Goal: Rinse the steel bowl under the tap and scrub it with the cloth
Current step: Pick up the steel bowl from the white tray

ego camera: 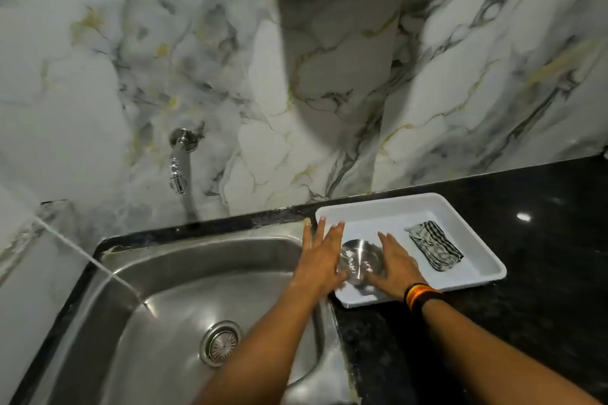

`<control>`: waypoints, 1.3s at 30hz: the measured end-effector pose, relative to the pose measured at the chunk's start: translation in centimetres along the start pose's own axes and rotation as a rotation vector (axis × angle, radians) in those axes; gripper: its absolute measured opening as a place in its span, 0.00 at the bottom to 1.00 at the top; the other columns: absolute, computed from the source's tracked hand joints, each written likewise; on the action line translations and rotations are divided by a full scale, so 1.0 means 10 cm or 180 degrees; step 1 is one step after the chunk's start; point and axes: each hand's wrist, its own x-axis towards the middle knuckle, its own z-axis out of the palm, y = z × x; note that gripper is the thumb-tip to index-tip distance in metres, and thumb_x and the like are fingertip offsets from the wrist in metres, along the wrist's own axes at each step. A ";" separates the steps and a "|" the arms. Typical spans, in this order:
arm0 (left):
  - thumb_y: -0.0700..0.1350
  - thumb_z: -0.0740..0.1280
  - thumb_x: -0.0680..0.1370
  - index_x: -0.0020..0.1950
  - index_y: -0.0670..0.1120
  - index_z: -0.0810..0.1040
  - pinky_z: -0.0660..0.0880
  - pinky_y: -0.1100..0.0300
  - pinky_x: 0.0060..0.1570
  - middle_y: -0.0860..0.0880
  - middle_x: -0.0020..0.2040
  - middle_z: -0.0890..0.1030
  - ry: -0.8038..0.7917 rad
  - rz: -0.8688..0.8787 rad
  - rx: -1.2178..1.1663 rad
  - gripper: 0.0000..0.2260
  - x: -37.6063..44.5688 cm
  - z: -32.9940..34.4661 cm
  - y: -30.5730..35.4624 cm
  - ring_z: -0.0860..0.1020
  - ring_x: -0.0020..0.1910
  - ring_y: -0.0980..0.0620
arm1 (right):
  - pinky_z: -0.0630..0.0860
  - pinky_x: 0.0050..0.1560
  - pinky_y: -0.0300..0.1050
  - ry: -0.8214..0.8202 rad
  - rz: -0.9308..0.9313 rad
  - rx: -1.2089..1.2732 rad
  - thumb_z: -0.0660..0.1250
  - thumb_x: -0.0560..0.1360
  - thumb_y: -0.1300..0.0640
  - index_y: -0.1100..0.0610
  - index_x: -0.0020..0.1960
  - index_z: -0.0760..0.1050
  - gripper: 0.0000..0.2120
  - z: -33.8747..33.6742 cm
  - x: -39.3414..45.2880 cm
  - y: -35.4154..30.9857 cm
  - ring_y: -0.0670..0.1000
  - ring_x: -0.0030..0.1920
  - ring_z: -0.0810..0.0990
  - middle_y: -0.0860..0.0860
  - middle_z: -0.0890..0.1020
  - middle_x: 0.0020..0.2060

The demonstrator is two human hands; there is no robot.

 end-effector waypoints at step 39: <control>0.52 0.82 0.73 0.89 0.51 0.49 0.52 0.43 0.84 0.45 0.75 0.79 0.0178 -0.0383 -0.0259 0.54 -0.62 -1.98 -1.81 0.63 0.82 0.42 | 0.73 0.72 0.60 0.0406 -0.1165 0.1449 0.85 0.56 0.36 0.45 0.83 0.52 0.65 0.27 0.38 -2.34 0.60 0.75 0.70 0.55 0.65 0.78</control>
